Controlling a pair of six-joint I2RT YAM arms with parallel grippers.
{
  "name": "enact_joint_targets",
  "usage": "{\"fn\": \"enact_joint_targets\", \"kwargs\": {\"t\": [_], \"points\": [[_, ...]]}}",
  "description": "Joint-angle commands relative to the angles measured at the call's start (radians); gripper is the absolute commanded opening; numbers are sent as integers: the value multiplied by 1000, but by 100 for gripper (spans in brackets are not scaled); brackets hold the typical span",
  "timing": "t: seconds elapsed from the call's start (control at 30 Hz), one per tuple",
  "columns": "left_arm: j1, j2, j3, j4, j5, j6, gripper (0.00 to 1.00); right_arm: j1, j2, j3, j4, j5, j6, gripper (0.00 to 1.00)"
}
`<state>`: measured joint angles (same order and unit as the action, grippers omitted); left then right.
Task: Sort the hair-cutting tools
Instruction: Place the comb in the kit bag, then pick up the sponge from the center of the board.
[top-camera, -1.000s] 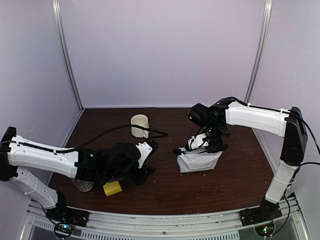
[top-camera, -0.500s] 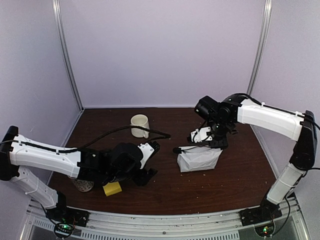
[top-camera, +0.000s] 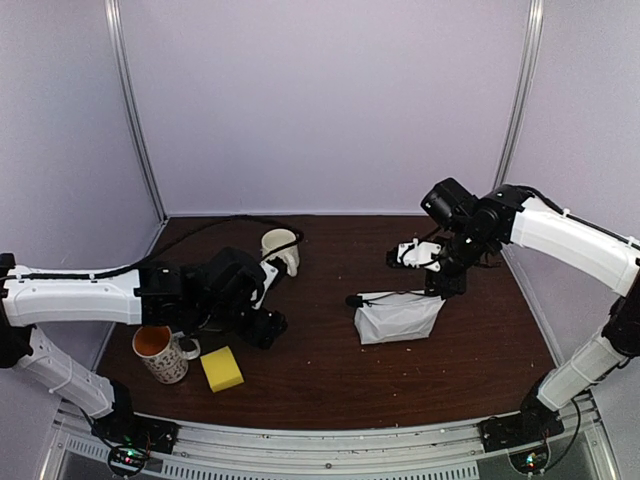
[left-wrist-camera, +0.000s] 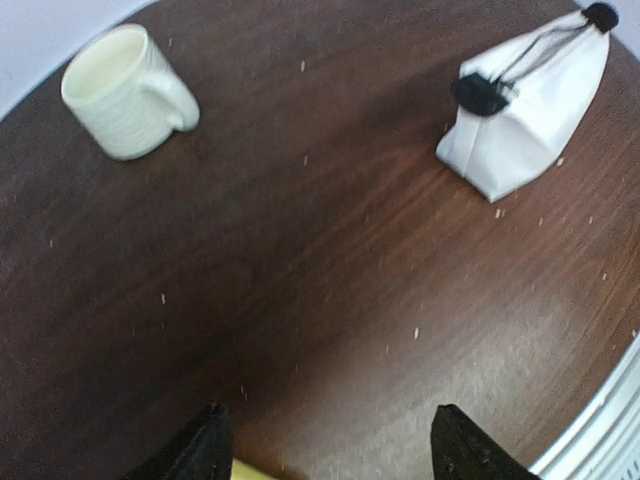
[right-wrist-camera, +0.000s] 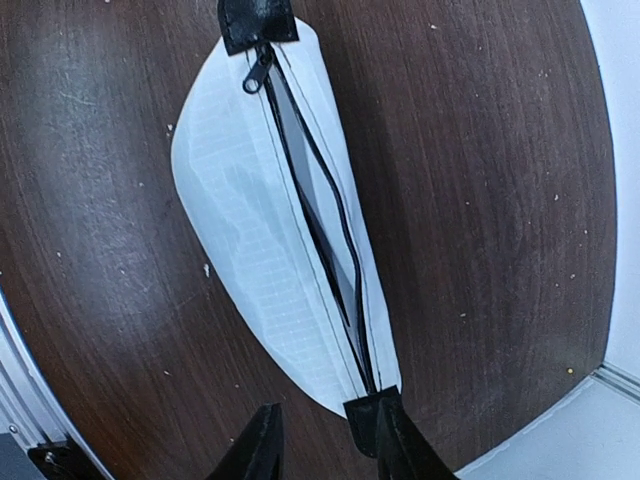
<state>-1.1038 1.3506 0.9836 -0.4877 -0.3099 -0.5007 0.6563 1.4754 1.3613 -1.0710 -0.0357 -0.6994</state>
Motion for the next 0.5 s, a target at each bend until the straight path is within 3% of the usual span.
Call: {"fn": "enact_joint_targets", "kwargs": {"t": [0.0, 0.23, 0.33, 0.47], "points": [[-25, -4, -2, -358, 71, -131, 68, 2, -9, -8, 52, -99, 52, 33], [-86, 85, -64, -509, 63, -281, 67, 3, 28, 28, 57, -133, 57, 34], [-87, 137, -66, -499, 43, -274, 67, 3, 35, 37, 53, -143, 54, 34], [-87, 224, -50, -467, 54, -218, 59, 3, 31, 34, 38, -148, 48, 34]]}}
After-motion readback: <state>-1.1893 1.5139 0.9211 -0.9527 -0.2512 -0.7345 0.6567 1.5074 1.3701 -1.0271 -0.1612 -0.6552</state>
